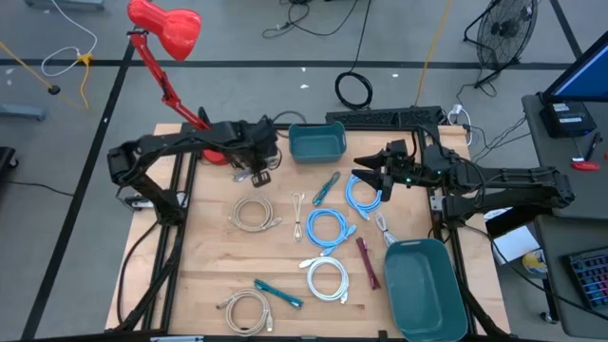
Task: Pick & Place USB Port
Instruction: Put the white and black charger cable into the top blue bin
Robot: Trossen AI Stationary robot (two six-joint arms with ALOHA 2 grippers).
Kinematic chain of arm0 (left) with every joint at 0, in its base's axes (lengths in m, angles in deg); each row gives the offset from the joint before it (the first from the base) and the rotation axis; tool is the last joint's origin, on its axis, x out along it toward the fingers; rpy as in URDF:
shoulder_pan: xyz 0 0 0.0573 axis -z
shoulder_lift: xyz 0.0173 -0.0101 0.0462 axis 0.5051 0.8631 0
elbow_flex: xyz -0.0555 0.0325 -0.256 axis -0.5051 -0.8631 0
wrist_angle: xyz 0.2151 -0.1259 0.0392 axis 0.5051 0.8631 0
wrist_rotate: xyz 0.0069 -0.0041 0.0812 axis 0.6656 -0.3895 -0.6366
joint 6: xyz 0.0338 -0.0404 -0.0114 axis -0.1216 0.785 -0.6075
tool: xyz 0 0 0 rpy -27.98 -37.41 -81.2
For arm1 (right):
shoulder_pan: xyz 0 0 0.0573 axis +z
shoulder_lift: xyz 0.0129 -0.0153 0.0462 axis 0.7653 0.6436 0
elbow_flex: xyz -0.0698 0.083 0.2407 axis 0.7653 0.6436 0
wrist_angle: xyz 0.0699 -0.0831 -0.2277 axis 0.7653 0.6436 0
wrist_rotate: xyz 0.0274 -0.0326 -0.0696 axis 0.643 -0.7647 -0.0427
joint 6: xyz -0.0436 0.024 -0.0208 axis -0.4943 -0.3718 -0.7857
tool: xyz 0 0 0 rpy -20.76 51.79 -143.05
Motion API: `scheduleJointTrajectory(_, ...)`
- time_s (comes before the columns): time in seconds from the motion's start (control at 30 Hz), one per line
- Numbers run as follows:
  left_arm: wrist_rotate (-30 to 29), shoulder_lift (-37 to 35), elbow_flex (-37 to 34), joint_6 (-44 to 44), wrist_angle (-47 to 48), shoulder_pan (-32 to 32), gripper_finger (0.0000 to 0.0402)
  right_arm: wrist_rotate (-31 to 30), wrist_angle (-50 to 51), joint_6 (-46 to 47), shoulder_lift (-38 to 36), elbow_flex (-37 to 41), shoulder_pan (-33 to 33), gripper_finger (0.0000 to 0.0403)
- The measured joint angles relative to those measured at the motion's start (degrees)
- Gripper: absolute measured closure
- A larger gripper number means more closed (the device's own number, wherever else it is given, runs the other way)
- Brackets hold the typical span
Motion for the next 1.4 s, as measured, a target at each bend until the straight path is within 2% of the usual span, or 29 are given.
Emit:
scheduleJointTrajectory(0.13, 0.12, 1.94, 8.88, -0.75, -1.85, 2.12, 0.0379, 0.07, 0.0, 0.01, 0.0, 0.0, 0.02, 0.0186)
scheduleJointTrajectory(0.27, 0.2, 7.55, 18.62, -0.97, -2.52, 2.96, 0.0375, 1.6, 0.0, 0.02, 0.01, 0.0, 0.03, 0.0186)
scheduleJointTrajectory(0.53, 1.62, 21.39, 36.41, -1.9, -0.54, 0.0, 0.0372, 6.58, 1.4, 0.04, -0.11, 0.0, 0.04, 0.0186)
scheduleJointTrajectory(0.73, 1.83, 29.51, 47.1, -4.44, 3.91, -1.93, 0.0372, 7.48, 9.48, -0.04, -1.79, -0.02, 0.04, 0.0186)
scheduleJointTrajectory(1.03, 1.89, 36.88, 54.43, -8.21, 3.75, -1.9, 0.0371, 7.48, 18.12, -2.84, -4.66, -0.02, -0.02, 0.0186)
scheduleJointTrajectory(1.4, 1.85, 41.16, 54.96, -15.29, 3.87, -2.91, 0.0371, 7.38, 18.08, -2.71, -6.05, -0.02, -0.04, 0.0186)
